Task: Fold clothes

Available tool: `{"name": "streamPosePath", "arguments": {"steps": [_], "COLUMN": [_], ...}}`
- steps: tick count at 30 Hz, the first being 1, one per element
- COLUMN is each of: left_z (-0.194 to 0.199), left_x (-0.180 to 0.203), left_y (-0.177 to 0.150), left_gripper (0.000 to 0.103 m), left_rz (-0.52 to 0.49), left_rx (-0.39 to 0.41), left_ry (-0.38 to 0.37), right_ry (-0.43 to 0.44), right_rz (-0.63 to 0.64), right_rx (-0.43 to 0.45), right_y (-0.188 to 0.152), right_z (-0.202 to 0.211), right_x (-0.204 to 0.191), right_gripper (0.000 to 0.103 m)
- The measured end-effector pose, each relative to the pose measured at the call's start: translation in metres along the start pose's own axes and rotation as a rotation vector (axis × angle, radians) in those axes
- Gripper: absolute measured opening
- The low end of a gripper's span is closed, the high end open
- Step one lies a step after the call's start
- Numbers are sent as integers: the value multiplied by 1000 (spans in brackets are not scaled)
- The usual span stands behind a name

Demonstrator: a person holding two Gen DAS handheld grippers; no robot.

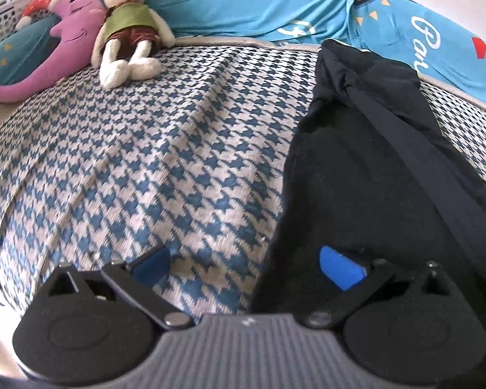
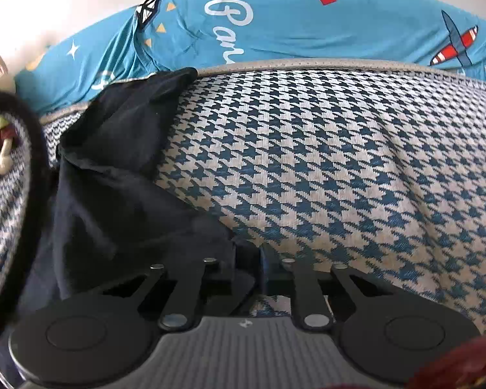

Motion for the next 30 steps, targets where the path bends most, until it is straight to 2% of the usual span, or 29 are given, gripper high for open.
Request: {"name": "streamPosePath", "arguments": {"steps": [6, 11, 19, 22, 25, 30], "left_z": [3, 5, 24, 31, 35, 33], "left_x": [-2, -4, -13, -27, -44, -69], "left_y": [-3, 1, 33, 44, 50, 48], "left_gripper": [103, 103, 103, 103, 103, 103], "left_rz": [1, 21, -2, -43, -43, 36], "left_rx": [1, -17, -13, 12, 30, 29], "left_ry": [4, -11, -99, -71, -50, -48], "right_ry": [71, 190, 383, 455, 528, 623], "right_rz": [-60, -77, 12, 45, 79, 129], "right_rx": [40, 74, 58, 52, 46, 13], "right_y": [2, 5, -16, -24, -32, -53], "right_z": [16, 37, 53, 60, 67, 71], "right_x": [-12, -40, -118, -147, -175, -220], "right_gripper": [13, 13, 13, 13, 13, 13]}}
Point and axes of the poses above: each gripper's, at about its wrist camera, not at the fingertips, and z roughly against the way its jaws point, x to its right, y to its top, the point moved 10 cm from there along -z, roughly the way its jaws point, and after that the axes turned 6 degrees about -z, right-handed, at the moved point
